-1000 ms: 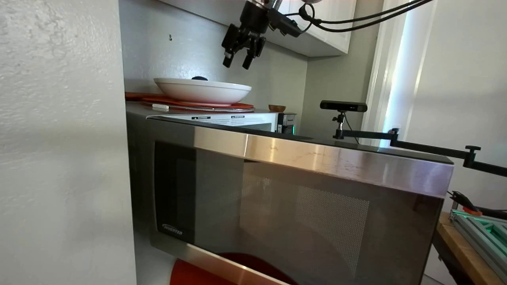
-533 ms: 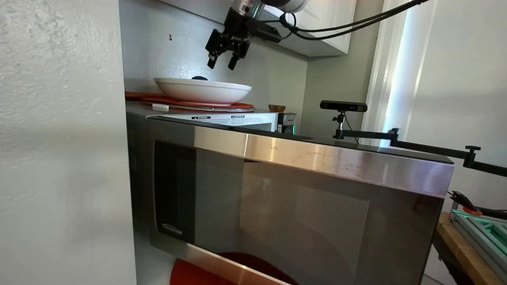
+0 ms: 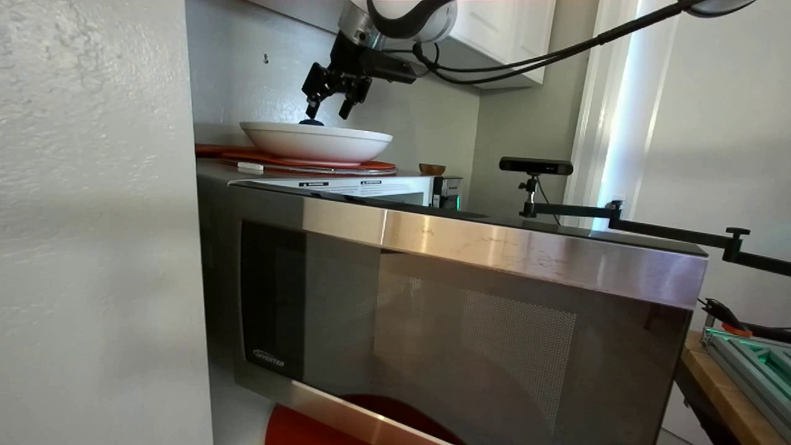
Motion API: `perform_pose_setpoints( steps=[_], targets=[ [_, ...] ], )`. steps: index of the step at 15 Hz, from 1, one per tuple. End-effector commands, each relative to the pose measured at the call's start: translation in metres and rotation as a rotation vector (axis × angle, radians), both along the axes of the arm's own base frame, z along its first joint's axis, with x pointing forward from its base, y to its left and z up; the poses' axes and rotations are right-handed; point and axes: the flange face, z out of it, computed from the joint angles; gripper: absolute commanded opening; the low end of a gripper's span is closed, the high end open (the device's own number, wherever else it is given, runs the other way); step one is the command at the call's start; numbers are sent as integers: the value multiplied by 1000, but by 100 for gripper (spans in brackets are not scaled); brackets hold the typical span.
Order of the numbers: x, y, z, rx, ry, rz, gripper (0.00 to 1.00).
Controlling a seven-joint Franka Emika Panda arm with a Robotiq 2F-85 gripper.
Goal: Move the white shaker to the counter
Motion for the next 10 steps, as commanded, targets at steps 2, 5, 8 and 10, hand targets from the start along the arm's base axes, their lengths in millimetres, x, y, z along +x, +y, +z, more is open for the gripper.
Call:
perform_pose_setpoints(
  steps=[2, 5, 8, 10],
  targets=[
    [22, -4, 0, 12, -42, -6, 100],
    [28, -6, -5, 17, -54, -8, 100],
    [33, -6, -9, 26, -56, -11, 100],
    [35, -7, -11, 31, -57, -16, 100]
  ],
)
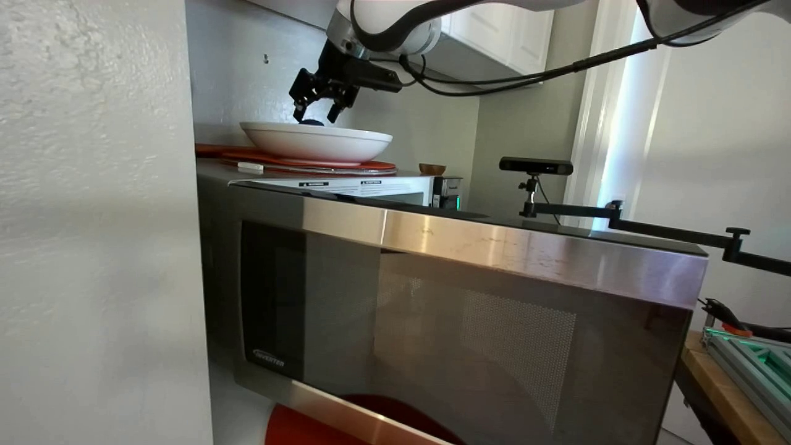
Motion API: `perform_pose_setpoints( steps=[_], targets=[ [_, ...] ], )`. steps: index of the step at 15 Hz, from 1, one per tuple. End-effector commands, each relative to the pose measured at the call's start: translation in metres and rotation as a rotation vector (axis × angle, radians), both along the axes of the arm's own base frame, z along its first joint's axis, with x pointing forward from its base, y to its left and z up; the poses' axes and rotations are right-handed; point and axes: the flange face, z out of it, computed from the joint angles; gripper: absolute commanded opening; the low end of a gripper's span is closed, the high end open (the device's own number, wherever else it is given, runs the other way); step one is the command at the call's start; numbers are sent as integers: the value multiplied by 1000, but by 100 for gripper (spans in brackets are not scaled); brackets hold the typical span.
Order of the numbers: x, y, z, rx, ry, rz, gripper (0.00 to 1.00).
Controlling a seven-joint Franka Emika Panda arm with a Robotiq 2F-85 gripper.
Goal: Move the white shaker to the counter
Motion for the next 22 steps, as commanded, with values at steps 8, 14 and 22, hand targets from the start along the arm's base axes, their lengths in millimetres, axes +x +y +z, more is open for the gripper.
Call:
perform_pose_setpoints(
  steps=[8, 14, 22],
  targets=[
    [12, -4, -9, 26, 12, -19, 100],
    [14, -3, -12, 24, 1, -23, 66],
    [4, 5, 18, 12, -22, -33, 38]
  ],
)
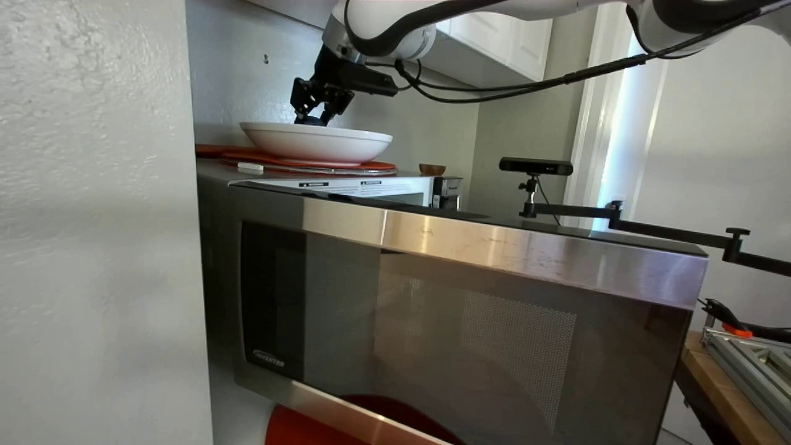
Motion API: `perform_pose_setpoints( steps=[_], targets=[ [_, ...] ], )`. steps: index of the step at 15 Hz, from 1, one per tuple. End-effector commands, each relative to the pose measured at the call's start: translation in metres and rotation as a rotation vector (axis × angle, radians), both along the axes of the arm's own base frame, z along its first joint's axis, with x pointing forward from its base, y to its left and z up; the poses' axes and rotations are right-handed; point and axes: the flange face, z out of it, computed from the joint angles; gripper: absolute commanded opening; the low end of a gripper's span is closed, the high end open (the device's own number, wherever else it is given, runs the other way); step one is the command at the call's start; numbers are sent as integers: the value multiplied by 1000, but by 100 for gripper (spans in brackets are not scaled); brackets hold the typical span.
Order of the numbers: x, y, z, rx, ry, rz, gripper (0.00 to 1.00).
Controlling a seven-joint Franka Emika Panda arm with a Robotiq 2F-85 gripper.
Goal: Move the white shaker to the counter
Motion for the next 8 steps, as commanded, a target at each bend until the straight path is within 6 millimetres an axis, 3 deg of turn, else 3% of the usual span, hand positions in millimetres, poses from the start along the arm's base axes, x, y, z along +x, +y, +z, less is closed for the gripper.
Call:
perform_pose_setpoints(
  steps=[1, 8],
  targets=[
    [-8, 8, 35, 3, -31, -27, 38],
    [-68, 27, 134, 38, -110, -96, 38]
  ],
)
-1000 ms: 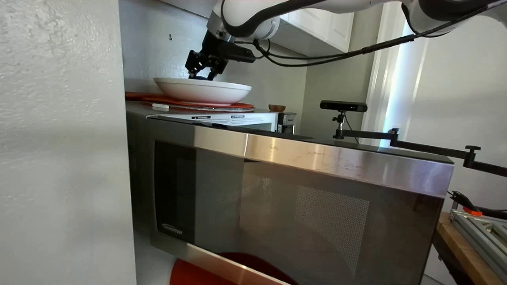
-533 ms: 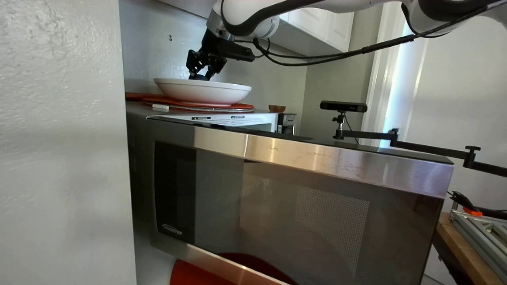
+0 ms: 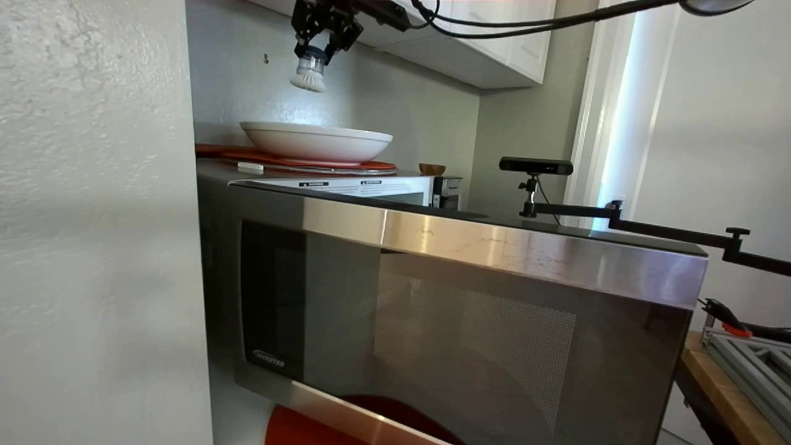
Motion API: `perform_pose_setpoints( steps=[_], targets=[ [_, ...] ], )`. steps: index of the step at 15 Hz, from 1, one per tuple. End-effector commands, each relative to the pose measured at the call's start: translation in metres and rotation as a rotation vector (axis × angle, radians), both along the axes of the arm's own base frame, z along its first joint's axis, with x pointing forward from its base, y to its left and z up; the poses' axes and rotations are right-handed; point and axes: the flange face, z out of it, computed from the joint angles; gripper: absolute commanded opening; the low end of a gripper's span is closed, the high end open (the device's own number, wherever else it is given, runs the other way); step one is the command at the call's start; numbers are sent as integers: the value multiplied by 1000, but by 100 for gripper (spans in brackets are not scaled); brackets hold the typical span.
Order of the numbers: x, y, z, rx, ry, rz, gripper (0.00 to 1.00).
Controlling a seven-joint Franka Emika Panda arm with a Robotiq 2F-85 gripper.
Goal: Move the white shaker to the counter
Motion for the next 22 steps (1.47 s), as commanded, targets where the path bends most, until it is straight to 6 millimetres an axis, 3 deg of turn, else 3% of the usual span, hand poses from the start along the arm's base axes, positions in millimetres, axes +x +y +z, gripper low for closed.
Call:
perform_pose_setpoints(
  steps=[1, 6, 10, 17, 22],
  targets=[
    [-42, 5, 21, 30, 8, -62, 38],
    [-96, 26, 43, 71, 29, -120, 38],
    [-150, 44, 41, 71, 80, -156, 38],
    [-240, 62, 1, 30, 142, -229, 38],
    [-275, 45, -53, 8, 156, -291, 38]
  ],
)
